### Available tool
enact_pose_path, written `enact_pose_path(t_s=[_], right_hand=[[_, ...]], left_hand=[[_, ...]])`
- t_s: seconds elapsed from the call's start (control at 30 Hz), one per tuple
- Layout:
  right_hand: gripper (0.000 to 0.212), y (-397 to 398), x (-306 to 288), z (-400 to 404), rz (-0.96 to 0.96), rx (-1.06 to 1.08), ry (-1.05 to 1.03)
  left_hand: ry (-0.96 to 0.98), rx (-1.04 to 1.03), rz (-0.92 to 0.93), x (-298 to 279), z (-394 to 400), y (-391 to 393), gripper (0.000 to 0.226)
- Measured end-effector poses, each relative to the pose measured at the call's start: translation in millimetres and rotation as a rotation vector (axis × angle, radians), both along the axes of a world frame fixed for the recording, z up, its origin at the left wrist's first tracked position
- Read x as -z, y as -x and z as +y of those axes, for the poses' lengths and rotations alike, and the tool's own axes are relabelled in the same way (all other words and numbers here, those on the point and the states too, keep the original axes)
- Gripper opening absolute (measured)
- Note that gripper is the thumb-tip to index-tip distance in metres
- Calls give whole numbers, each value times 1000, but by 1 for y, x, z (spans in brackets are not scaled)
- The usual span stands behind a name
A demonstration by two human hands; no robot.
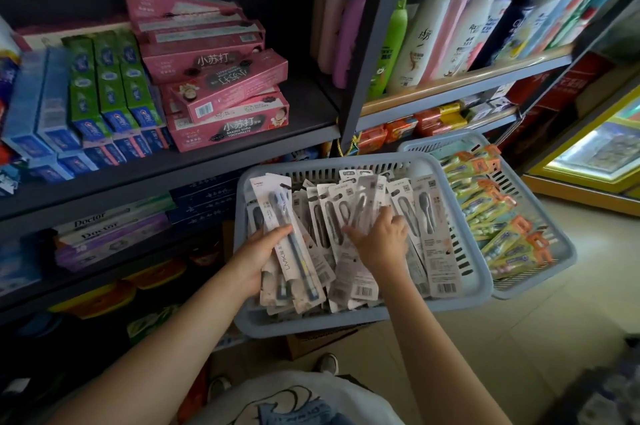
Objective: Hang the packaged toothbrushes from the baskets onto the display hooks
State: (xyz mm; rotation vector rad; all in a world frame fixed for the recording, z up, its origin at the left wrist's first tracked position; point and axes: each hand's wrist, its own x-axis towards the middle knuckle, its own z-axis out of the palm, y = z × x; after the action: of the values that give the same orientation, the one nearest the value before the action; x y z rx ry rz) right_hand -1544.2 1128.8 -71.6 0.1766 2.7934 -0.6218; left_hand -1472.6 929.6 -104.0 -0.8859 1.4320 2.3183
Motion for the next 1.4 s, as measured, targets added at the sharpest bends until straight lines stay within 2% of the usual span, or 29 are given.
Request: enact_pose_path(t_s=[0.03,0.1,0.17,0.27,0.4,0.53,0.63,0.7,0.77,0.8,0.9,0.93,1.0,1.07,1.17,1.2,1.3,1.4], right_hand=[[95,-1,2,1,-31,10,-30],[99,-3,11,1,-5,9,7],[86,-2,21,2,16,56,150],[62,-2,24,-1,-63,149,396],[58,1,24,-4,-92,97,364],[61,-2,25,-9,-85,50,325],[54,-6,23,-11,-30,1,290],[51,-10,20,-13,4,-49,240],[52,-13,21,-17,10,-106,223],[52,-14,23,-18,6,-125,215],[53,-9,23,-17,9,-139,145],[54,-6,23,-15,8,-135,131],[58,-2,21,-12,-2,-123,166],[66,1,21,-11,-21,-92,313],[78,1,17,-7,-66,-7,505],[73,2,16,-6,-87,6,523],[39,5,15,-2,-152,-38,504],[32,8,14,2,-128,-76,528]], left_hand=[[12,2,-22,3,2,3,35],[54,22,-72,8,6,8,39],[98,50,-92,13,10,12,43],[154,71,-108,18,13,16,59],[122,74,-83,26,12,20,101],[126,51,-80,35,9,20,110],[129,30,-64,34,10,19,119],[119,26,-41,21,14,17,112],[126,31,-31,14,17,17,90],[131,33,-33,13,18,16,88],[111,35,-22,14,17,15,100],[107,41,-23,14,17,15,96],[102,47,-23,10,20,14,75],[111,51,-10,11,21,13,62],[101,52,-8,11,23,12,81],[104,54,-4,11,23,12,89],[108,34,11,18,21,13,107],[128,9,13,17,19,14,111]])
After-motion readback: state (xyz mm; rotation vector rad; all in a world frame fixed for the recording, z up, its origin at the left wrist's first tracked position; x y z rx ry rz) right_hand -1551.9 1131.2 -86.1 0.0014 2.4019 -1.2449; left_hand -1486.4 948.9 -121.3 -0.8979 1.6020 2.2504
